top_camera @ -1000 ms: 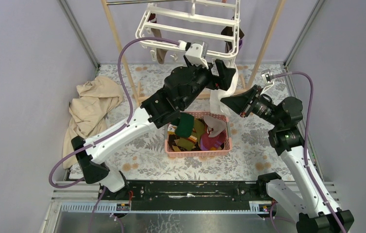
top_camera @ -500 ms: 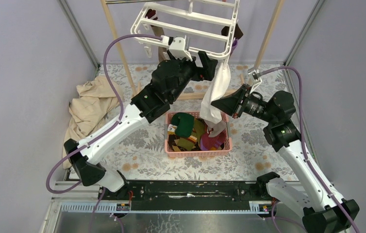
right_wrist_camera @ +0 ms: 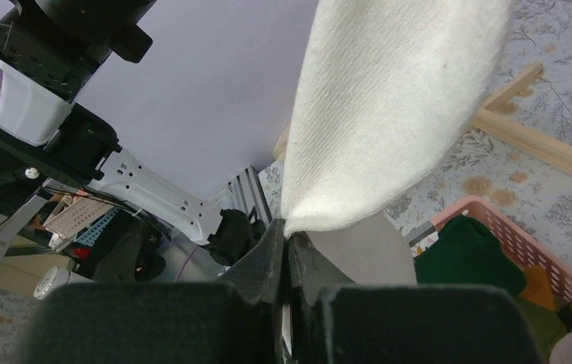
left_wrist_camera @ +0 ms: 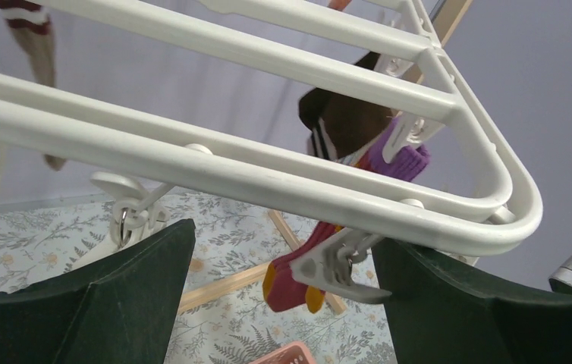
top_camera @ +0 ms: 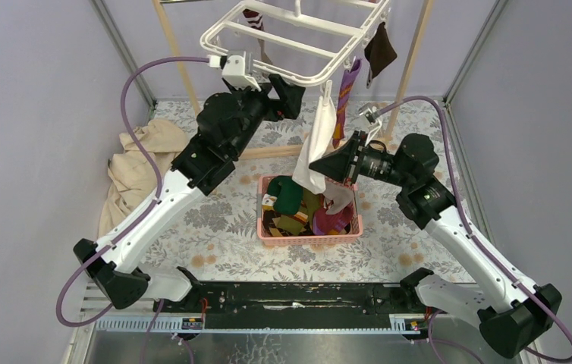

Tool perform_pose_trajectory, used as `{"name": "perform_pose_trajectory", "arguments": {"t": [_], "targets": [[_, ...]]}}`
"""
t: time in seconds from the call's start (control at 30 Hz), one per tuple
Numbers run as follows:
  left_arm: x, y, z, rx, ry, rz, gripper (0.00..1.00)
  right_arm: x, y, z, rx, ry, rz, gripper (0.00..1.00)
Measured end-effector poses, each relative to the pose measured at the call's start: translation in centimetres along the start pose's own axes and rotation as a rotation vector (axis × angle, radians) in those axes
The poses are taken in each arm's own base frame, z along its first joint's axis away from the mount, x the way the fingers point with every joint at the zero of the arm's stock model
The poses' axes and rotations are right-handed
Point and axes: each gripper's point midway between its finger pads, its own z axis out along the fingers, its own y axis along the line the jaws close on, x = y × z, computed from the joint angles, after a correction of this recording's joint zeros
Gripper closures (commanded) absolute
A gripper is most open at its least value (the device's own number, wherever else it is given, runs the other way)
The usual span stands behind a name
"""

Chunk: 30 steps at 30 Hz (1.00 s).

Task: Remove the socks clipped to the hanger
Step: Adjust the hanger on the clothesline.

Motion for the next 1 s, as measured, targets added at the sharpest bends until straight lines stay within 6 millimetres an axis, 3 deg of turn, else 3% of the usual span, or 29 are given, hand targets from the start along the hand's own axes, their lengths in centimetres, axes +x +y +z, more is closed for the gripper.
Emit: {"name": "perform_pose_trajectory", "arguments": {"t": [0.2, 0.63, 1.0], "targets": [[-1.2, 1.4, -1.0, -0.003, -0.025, -0.006, 0.07, 0.4, 0.3, 1.3, -0.004, 0.023, -0.016, 1.0], [-3.3, 5.9, -1.1, -0.049, -0.062, -0.015, 0.07, 1.0, -0.1, 1.7, 0.019, 0.035, -0.032, 1.0], [-3.3, 5.8, -1.2, -0.013, -0.046, -0.03, 0.04, 0.8, -0.4, 1.4, 0.052, 0.026, -0.059, 1.0]]}}
